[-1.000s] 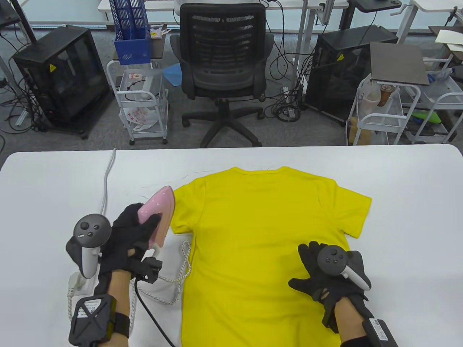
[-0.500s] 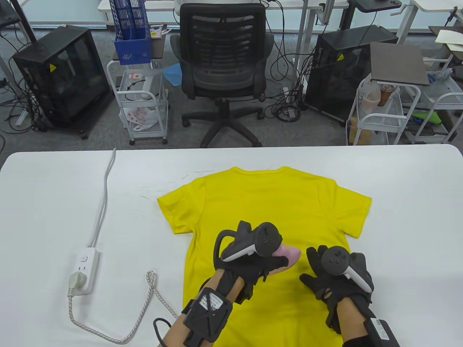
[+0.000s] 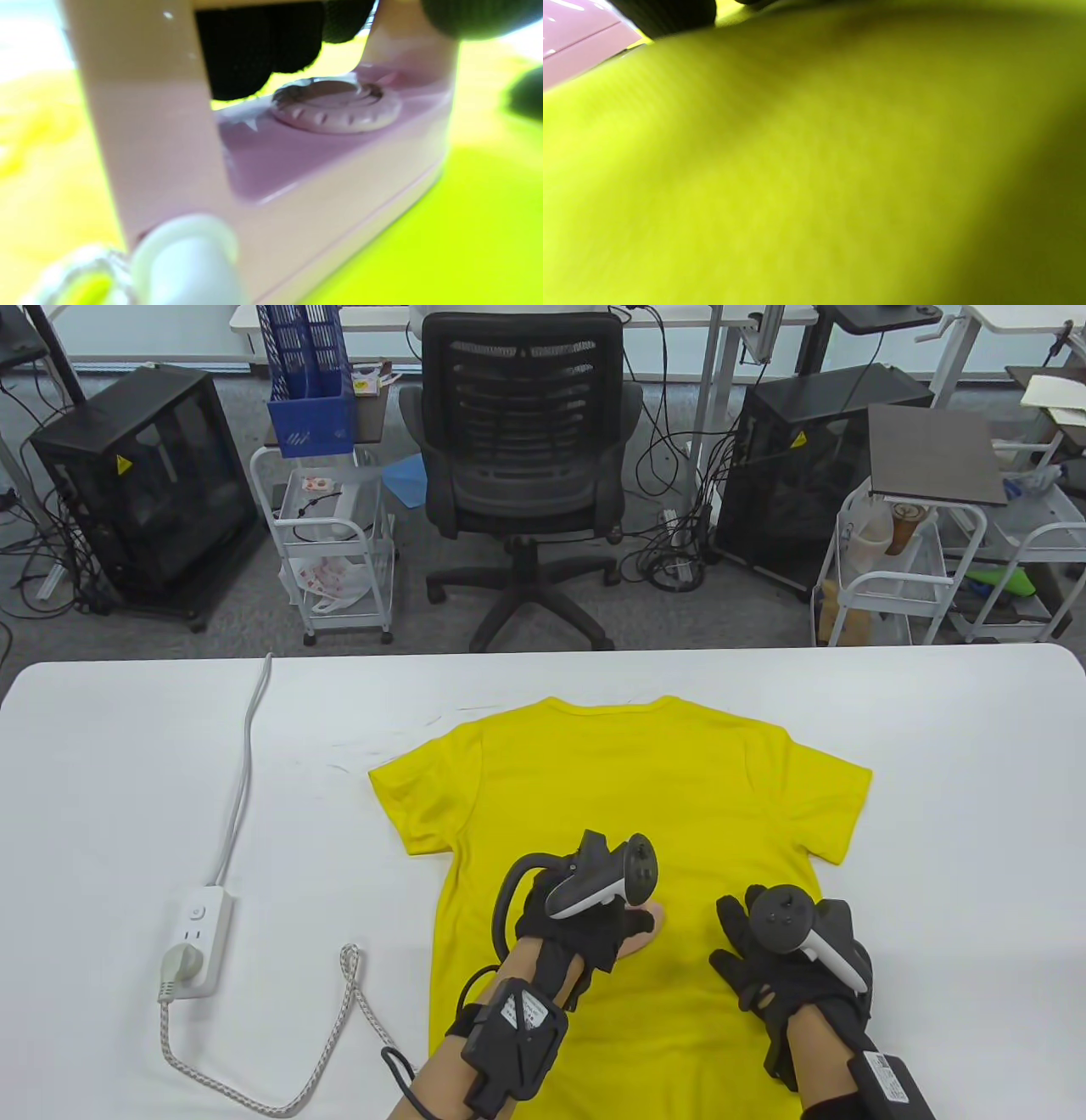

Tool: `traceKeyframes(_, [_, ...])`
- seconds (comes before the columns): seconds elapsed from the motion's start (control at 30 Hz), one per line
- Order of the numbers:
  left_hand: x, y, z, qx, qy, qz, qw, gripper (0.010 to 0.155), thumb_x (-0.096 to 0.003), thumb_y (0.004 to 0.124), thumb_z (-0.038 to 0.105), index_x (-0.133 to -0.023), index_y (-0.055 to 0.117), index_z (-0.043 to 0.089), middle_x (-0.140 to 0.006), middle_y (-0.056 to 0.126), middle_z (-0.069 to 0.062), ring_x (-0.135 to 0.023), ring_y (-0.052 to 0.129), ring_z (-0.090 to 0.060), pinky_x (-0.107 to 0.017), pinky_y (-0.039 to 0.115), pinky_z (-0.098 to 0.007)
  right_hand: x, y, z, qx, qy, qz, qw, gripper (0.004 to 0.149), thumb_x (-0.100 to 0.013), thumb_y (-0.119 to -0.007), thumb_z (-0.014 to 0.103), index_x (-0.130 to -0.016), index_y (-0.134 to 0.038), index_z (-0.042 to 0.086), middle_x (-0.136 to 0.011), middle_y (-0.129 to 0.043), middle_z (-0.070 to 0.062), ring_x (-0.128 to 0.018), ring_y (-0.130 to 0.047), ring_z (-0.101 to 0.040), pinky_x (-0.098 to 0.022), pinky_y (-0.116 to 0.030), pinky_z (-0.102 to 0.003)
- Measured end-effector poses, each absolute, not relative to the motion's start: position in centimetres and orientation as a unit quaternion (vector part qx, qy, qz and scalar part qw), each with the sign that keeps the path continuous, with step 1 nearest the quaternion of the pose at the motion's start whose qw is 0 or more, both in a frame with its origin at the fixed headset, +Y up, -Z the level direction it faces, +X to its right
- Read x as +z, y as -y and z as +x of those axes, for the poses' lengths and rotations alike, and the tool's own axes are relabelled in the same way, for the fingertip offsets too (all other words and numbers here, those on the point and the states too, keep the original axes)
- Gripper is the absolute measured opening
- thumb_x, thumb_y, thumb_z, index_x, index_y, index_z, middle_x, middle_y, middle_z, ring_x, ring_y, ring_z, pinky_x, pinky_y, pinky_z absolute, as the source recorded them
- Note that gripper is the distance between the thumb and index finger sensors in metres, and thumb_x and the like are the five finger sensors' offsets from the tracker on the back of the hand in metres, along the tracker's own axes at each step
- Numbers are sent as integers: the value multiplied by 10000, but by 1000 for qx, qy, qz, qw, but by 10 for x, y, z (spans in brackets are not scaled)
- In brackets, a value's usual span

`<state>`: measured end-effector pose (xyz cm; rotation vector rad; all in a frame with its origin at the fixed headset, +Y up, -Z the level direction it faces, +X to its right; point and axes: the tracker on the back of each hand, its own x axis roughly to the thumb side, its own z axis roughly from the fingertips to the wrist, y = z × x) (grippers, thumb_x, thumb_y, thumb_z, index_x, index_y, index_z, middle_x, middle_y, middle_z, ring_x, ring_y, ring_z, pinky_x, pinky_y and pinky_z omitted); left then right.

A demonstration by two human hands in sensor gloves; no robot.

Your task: Iron t-shirt with electric iron on table

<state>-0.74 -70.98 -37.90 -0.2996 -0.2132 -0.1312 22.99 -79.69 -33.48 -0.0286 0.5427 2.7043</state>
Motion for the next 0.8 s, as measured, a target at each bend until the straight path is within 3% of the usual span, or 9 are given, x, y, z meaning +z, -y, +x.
traceKeyframes(0.1, [-384,712,-20,-30,87,-154,984,721,-358,661,692,-1009,533,410,-796,832,42,-589,968,-209,-569,785,-481,-335,797,230,962,-195,-11,190,684,-474,-705,520,-1033,-337,375,-1115,-164,-49,-1006,-95,-340,-684,-188,-635])
traceKeyframes(0.2, [-378,715,-25,29,148,-169,974,700,-341,734,694,-951,635,365,-721,872,49,-507,977,-193,-541,794,-473,-334,797,230,961,-197,-11,192,684,-475,-703,521,-1033,-333,377,-1115,-160,-45,-1005,-90,-337,-683,-183,-634])
traceKeyframes(0.3, [-354,715,-19,18,214,-179,960,691,-324,759,703,-908,685,341,-699,891,60,-492,993,-179,-535,813,-464,-334,797,230,961,-197,-12,193,684,-475,-703,520,-1032,-332,379,-1115,-158,-42,-1005,-87,-334,-684,-181,-630])
traceKeyframes(0.53, [-302,715,-10,-4,333,-194,923,692,-353,727,710,-936,663,343,-731,887,62,-521,1000,-181,-547,817,-462,-334,797,230,960,-199,-13,195,686,-475,-700,521,-1033,-326,379,-1114,-151,-37,-1003,-78,-329,-683,-172,-626])
traceKeyframes(0.67, [-302,714,-14,-5,321,-187,929,686,-356,727,698,-941,663,345,-740,884,53,-530,1000,-190,-547,815,-469,-334,797,230,960,-200,-13,195,686,-476,-697,522,-1032,-322,381,-1114,-146,-37,-1003,-75,-328,-682,-169,-626])
traceKeyframes(0.8, [-326,713,-29,-12,211,-139,968,701,-349,713,687,-955,649,339,-751,876,26,-544,987,-220,-553,795,-494,-334,797,231,960,-201,-13,196,686,-477,-697,522,-1033,-320,381,-1113,-142,-36,-1003,-71,-327,-682,-166,-626])
